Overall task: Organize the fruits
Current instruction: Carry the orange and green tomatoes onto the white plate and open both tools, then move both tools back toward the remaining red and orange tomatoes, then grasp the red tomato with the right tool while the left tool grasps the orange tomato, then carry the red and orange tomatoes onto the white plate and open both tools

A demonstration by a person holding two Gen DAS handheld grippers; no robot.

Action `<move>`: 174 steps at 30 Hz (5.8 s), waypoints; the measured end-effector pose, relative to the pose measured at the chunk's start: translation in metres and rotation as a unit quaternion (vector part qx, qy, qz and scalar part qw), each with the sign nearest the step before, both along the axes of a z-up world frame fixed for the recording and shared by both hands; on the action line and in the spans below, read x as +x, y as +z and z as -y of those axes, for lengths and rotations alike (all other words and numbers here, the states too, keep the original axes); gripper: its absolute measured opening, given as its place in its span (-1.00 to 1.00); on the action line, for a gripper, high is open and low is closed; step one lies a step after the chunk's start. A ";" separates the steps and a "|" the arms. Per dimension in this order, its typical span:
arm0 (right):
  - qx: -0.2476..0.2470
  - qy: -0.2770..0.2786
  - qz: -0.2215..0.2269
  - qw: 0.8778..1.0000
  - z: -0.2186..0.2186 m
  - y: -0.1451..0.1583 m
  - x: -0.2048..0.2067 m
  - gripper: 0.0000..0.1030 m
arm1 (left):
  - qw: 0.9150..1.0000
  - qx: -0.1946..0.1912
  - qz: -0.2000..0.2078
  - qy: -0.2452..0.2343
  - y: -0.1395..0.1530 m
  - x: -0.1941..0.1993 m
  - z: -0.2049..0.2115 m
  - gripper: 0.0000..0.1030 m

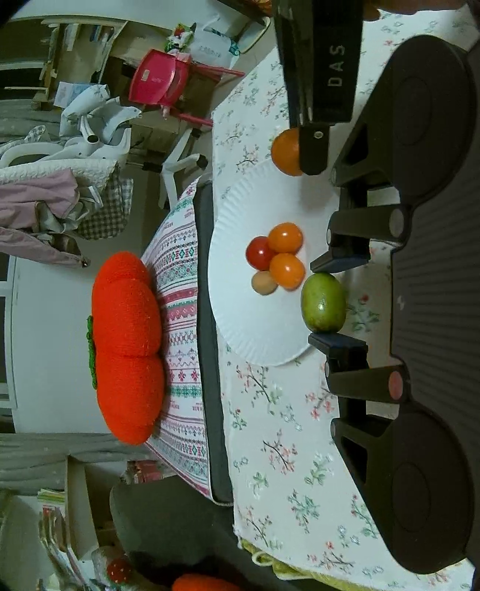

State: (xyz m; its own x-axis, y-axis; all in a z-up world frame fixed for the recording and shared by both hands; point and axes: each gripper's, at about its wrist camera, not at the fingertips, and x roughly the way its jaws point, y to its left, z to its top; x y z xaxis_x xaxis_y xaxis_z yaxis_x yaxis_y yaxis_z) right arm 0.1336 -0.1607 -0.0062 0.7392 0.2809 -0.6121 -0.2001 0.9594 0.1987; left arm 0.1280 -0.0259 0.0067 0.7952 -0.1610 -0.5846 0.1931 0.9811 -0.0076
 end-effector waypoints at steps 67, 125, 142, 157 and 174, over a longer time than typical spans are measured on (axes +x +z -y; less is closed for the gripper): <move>0.024 -0.010 -0.028 0.999 0.014 -0.003 -0.006 0.52 | 0.983 -0.098 -0.138 0.071 -0.012 -0.025 -0.068 -0.32; -0.077 0.149 0.014 0.986 -0.101 -0.041 -0.017 0.03 | 0.974 -0.122 -0.081 0.174 0.011 -0.023 -0.111 -0.63; -0.079 0.145 0.006 0.986 -0.102 -0.039 -0.021 -0.38 | 0.977 -0.108 -0.080 0.167 0.007 -0.022 -0.107 -0.63; -0.046 0.143 0.005 0.989 -0.086 -0.032 -0.016 0.14 | 0.975 -0.114 -0.091 0.167 0.001 -0.016 -0.109 -0.63; -0.078 0.144 -0.002 0.987 -0.099 -0.050 -0.016 -0.30 | 0.978 -0.109 -0.085 0.157 0.004 -0.017 -0.104 -0.63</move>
State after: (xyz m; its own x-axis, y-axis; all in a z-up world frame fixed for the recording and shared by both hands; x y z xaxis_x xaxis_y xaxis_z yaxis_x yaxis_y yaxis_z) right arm 0.1175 -0.0620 -0.0557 0.6405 0.3817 -0.6663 -0.4684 0.8818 0.0549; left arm 0.1109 0.0784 0.0107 0.7205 -0.0604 -0.6909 -0.1397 0.9631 -0.2299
